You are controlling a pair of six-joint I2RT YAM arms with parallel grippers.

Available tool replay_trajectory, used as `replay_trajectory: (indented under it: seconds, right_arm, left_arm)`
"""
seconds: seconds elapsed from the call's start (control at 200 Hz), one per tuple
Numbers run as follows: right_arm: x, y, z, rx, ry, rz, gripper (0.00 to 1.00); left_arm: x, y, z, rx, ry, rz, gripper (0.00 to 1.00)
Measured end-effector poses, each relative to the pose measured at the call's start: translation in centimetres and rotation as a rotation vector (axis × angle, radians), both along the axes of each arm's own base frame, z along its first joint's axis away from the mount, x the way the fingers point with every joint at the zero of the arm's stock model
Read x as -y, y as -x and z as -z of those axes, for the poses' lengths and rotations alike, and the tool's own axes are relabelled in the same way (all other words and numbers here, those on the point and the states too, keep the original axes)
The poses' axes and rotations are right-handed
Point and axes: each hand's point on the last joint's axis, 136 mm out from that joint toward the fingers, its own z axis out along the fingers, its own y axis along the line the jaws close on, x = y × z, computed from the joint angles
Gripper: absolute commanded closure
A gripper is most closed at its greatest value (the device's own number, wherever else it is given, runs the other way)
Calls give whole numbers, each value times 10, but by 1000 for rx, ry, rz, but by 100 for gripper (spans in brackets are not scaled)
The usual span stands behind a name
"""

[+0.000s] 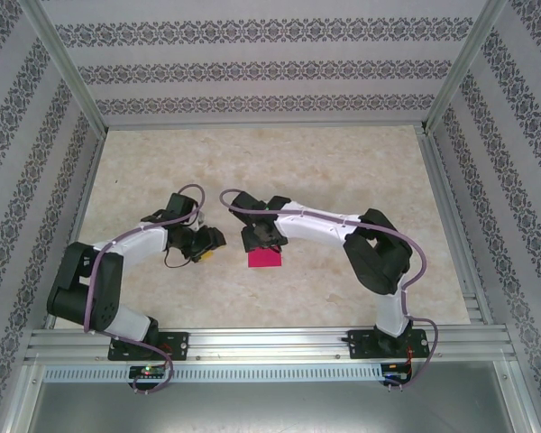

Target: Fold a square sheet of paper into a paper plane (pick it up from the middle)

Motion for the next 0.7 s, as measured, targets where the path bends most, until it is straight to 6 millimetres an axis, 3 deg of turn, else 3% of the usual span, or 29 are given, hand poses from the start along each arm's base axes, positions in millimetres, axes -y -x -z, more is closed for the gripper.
replay_trajectory:
  seconds: [0.32,0.51,0.699]
  right_arm:
    - [-17,18,23,-45,65,-99,14]
    - [-20,22,36,-79,72,-109,15]
    - [-22,24,38,-98,52,-109,23]
  left_arm:
    - [-22,-4,1,4,-21,-80,37]
    - [-27,-4,1,6,-28,-95,36]
    - [-28,-5,1,6,-28,-99,35]
